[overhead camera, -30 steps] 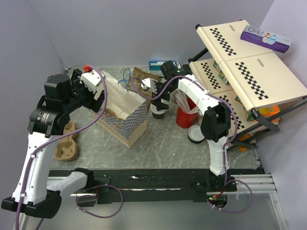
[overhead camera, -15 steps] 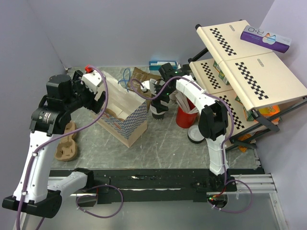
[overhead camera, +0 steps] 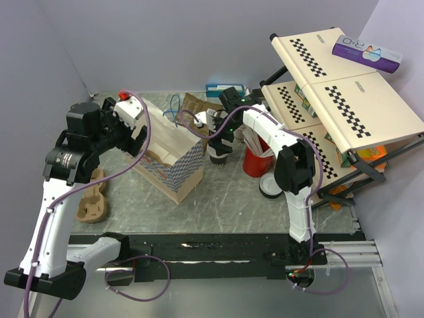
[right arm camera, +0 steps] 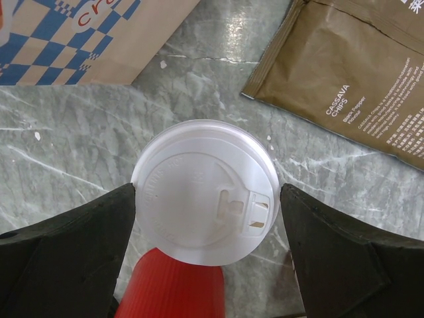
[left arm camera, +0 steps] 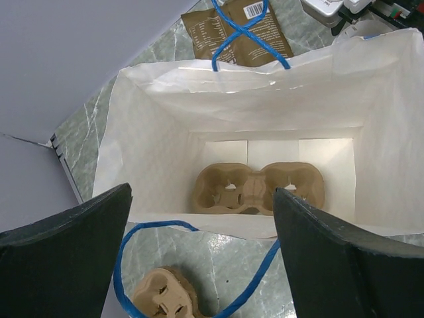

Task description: Pack the takeout coffee

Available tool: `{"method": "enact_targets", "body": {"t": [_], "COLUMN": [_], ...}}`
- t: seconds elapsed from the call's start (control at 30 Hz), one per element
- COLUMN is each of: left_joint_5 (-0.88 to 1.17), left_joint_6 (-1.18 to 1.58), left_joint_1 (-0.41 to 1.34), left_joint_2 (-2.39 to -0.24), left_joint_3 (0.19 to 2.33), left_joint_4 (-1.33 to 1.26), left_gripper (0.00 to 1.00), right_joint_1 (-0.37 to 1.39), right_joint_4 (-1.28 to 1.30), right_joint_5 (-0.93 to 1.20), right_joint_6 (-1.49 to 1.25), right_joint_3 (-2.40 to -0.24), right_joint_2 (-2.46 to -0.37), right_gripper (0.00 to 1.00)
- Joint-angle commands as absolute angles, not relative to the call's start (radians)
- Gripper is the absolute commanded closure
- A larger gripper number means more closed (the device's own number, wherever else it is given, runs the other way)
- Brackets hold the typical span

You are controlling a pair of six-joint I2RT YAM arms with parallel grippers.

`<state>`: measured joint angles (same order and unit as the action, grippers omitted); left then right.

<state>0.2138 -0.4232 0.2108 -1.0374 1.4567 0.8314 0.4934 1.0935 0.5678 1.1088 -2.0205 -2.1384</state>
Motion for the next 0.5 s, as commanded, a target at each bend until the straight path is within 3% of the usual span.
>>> {"method": "enact_targets", "body": {"t": [0.0, 0.13, 0.33, 0.47], "left_joint_5": [0.238, 0.239, 0.227, 0.218], "left_joint_6": [-0.396, -0.396, -0.385, -0.383], "left_joint_1": [0.204, 0.204, 0.201, 0.199], "left_joint_2": [-1.045, -1.046, -1.051, -1.06], "left_joint_3": [1.454, 1.448, 1.451, 1.46], "left_joint_4": [0.801, 0.799, 0.798, 0.798], "left_gripper": [0.07, 0.07, 0.08, 0.08], "right_joint_1": [0.502, 0.5, 0.499, 0.5], "right_joint_4": [1.055, 1.051, 1.104, 1.124], "right_joint_5": [0.526, 0.515, 0.532, 0.548], "right_joint_6": [1.14, 1.135, 1.123, 1.105], "right_joint_3": [-1.994, -1.997, -2.054, -2.05], "right_joint_2": [-2.106, -2.108, -2.138, -2.12], "right_gripper": [0.05, 0.11, 0.33, 0.39]}}
